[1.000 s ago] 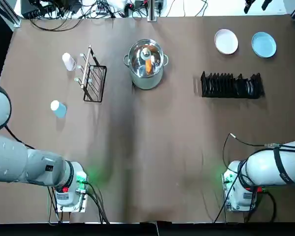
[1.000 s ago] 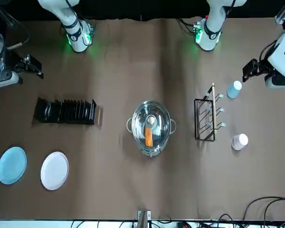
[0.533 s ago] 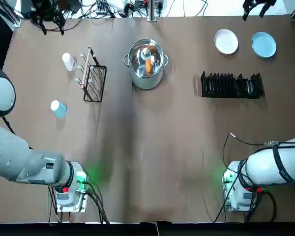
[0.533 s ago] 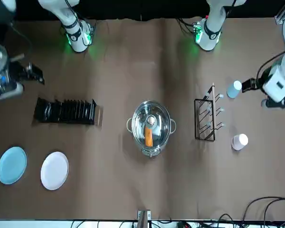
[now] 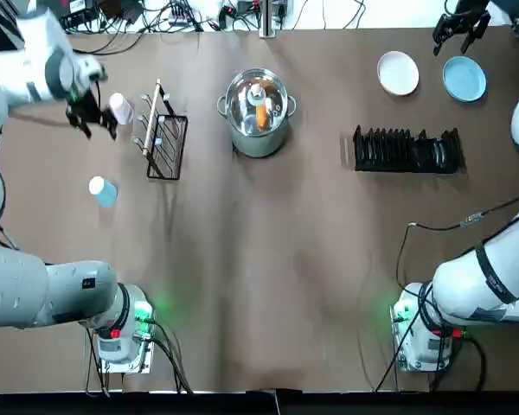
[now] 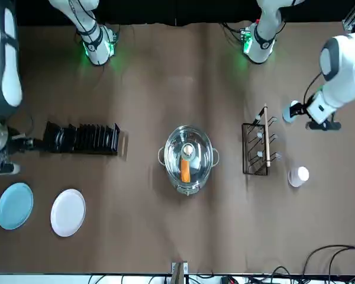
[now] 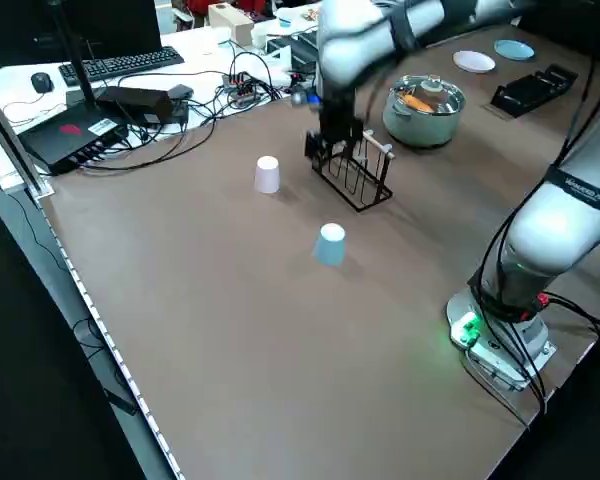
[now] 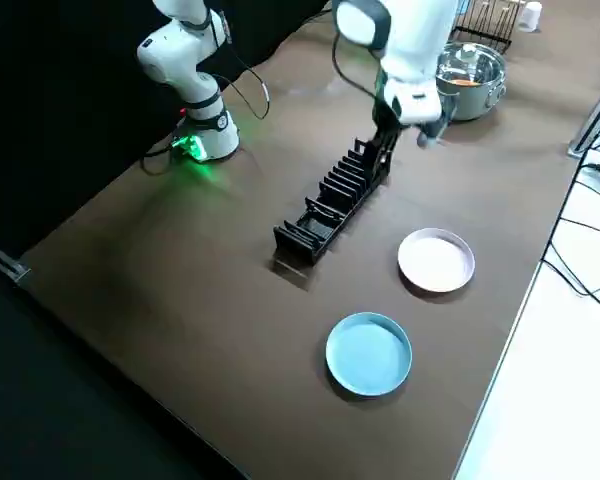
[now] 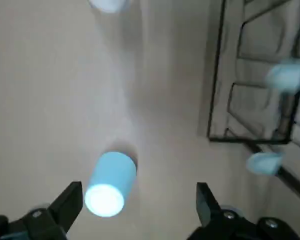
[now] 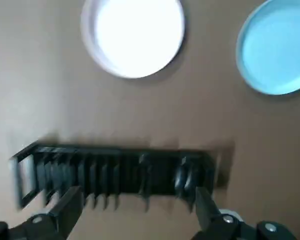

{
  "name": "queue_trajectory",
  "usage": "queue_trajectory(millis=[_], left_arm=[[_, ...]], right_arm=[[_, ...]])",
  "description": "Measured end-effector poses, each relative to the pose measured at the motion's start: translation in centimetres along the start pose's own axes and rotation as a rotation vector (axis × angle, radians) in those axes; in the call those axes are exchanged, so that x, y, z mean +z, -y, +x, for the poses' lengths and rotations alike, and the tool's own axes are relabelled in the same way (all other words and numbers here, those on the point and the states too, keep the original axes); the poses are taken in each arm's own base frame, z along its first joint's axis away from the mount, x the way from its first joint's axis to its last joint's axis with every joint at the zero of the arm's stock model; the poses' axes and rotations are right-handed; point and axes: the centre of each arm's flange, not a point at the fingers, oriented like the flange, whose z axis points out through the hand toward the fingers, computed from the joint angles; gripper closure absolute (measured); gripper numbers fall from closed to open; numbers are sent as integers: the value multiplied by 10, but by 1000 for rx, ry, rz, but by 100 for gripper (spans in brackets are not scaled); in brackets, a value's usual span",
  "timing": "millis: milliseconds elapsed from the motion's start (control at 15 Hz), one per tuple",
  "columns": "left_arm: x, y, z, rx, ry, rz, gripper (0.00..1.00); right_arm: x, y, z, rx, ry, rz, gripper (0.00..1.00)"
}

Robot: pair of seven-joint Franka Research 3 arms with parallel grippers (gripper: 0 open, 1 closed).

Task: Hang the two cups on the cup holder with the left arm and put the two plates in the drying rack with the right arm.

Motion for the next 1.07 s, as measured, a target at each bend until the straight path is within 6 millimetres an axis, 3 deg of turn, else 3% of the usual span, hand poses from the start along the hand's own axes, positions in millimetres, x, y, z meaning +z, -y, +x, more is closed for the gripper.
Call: queue_trajectory(millis=[267, 333, 400, 667, 800, 933, 1067], left_arm=[[76, 22, -62, 24, -91, 2, 0], [90, 29, -74, 25, -108, 4, 0], [106, 42, -91, 28, -117, 4, 0], [119, 61, -96, 39, -136, 11, 0], [128, 63, -95, 43, -144, 15, 0], [136, 63, -93, 44, -149, 17, 0], [142, 62, -93, 46, -147, 15, 2]], right_arm=[[48, -48, 28, 44, -68, -133, 7], [61, -70, 34, 54, -105, -164, 9], [92, -116, 42, 89, -178, -199, 11], [154, -198, 37, 180, -270, -212, 19], [189, -227, 32, 215, -305, -213, 19], [221, -244, 29, 242, -332, -208, 20], [244, -247, 29, 286, -345, -176, 32]])
